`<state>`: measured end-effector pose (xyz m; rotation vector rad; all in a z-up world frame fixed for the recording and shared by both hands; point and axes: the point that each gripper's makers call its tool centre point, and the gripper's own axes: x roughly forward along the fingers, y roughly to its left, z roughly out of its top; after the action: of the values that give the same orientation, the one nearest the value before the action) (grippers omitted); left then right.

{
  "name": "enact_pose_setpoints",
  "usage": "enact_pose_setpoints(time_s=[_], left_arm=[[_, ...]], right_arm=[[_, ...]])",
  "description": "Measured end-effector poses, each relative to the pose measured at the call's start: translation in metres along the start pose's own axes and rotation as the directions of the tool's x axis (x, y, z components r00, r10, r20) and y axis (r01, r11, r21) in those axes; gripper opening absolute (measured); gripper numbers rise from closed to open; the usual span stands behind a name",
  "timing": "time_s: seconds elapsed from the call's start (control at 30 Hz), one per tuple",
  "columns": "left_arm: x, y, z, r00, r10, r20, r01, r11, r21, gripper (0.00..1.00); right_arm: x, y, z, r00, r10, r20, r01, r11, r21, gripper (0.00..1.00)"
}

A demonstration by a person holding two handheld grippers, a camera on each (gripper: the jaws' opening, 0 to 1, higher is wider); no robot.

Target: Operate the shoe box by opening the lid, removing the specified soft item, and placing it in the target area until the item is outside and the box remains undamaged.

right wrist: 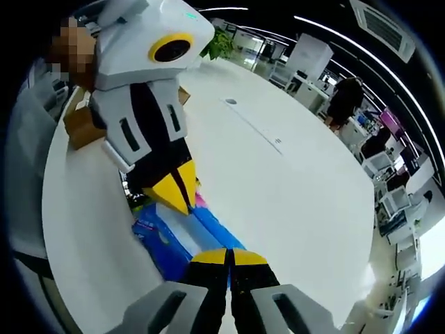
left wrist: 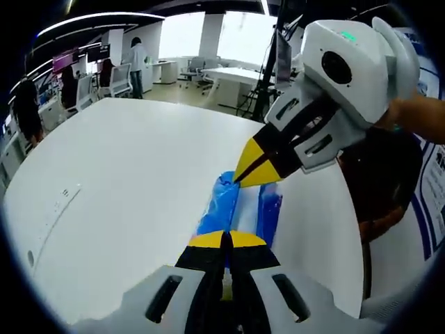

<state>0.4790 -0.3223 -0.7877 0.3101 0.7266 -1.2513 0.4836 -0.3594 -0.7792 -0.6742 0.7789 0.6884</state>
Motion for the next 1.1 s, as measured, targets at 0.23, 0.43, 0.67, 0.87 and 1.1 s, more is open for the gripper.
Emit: enact_pose_setpoints(time_s=[0.23, 0.43, 0.67, 0.87, 1.1], left_arm=[[0.007, 0.0, 0.0, 1.0, -0.002, 0.0, 0.002, 1.0, 0.002, 0.0], [0.012, 0.003, 0.003, 1.0, -0.003, 0.005, 0.003, 1.0, 0.007, 0.0], [0.015, 0.004, 0.007, 1.0, -0.005, 0.015, 0.005, 1.0, 0.002, 0.0], [0.016, 0.003, 0.007, 1.0, -0.009, 0.008, 0.009, 1.0, -0.002, 0.0], [0.016, 0.004, 0.006, 1.0, -0.004, -0.005, 0.005, 0.999, 0.034, 0.0]], right_arm=[[0.003, -0.002, -0.007, 1.0, -0.004, -0.006, 0.004, 1.0, 0.01, 0.0], [0.004, -0.006, -0.011, 1.0, -0.011, -0.006, 0.011, 1.0, 0.017, 0.0], [0.004, -0.012, -0.014, 1.0, -0.024, -0.004, 0.024, 0.999, 0.03, 0.0], [0.006, -0.012, -0.016, 1.0, -0.023, -0.014, 0.024, 0.999, 0.025, 0.0], [0.008, -0.01, -0.017, 0.999, -0.021, -0.025, 0.021, 1.0, 0.021, 0.0]])
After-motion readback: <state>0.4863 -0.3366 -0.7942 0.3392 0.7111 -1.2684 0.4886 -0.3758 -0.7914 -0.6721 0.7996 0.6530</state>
